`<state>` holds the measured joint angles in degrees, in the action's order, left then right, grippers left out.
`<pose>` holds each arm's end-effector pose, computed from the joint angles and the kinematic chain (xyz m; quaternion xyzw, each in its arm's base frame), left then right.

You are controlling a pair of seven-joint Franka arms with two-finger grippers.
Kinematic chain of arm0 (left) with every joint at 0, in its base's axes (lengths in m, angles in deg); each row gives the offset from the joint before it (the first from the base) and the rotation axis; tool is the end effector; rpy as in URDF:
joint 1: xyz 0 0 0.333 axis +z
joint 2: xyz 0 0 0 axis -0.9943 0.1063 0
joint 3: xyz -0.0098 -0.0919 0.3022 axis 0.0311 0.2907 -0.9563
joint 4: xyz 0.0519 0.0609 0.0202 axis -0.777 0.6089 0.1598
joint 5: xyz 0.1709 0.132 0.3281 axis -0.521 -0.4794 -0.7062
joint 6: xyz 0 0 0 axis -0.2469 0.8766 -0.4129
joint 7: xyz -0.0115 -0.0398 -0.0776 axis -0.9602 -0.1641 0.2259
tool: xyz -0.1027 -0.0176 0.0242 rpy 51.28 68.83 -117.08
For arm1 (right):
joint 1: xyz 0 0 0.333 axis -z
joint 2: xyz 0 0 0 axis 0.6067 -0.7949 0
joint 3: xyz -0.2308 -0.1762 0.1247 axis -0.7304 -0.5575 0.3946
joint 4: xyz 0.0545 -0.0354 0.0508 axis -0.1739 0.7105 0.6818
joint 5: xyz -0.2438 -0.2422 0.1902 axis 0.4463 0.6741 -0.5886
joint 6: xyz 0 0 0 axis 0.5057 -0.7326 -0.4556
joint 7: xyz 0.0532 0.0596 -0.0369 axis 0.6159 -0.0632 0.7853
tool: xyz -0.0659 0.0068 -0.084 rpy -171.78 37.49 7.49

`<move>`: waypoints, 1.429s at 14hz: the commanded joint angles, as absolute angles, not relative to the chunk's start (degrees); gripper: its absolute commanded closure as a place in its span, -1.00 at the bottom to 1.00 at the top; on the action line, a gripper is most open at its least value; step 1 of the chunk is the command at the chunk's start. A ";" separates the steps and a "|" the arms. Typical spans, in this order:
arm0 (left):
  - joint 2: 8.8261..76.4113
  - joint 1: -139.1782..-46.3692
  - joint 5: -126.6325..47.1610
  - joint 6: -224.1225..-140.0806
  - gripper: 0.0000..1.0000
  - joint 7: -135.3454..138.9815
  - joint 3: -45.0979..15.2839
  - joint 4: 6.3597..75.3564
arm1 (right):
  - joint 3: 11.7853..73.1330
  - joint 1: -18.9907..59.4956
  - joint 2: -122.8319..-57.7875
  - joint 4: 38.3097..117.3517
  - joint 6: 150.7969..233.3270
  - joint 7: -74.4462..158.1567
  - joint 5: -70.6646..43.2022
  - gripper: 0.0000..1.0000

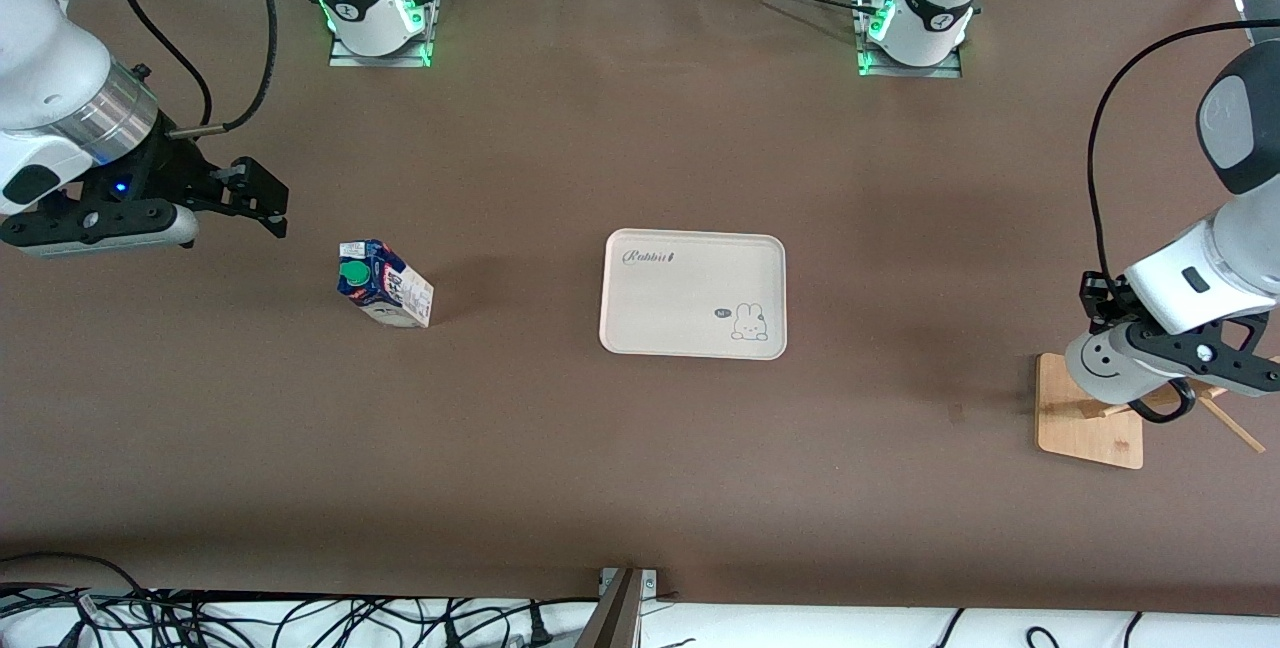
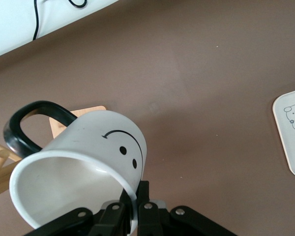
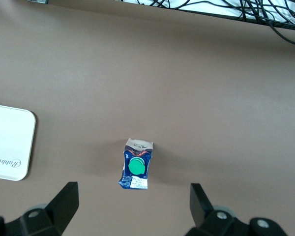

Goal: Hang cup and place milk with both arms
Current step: 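Lift the white mug with the left gripper toward the wooden stand, then hook the mug handle onto a stand peg with the left gripper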

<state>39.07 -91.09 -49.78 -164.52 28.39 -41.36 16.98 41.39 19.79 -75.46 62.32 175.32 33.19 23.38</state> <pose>0.6770 -0.0035 0.5226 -0.9842 0.1727 -0.0089 0.0381 0.6031 0.1230 0.6068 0.9961 0.0658 0.0594 0.0025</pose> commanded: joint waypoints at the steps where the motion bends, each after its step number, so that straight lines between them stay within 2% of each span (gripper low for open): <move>1: 39.50 -88.74 -50.84 -166.88 1.00 30.93 -40.79 15.59 | 41.76 19.77 -74.23 63.10 174.88 33.31 24.26 -1.00; 13: 40.99 -85.75 -46.09 -169.18 1.00 31.65 -40.79 15.68 | 41.32 19.77 -73.88 63.10 174.88 33.31 24.35 -1.00; 20: 40.73 -85.30 -44.86 -166.46 1.00 26.04 -40.79 16.64 | 41.32 19.77 -73.96 63.10 175.05 33.31 24.35 -1.00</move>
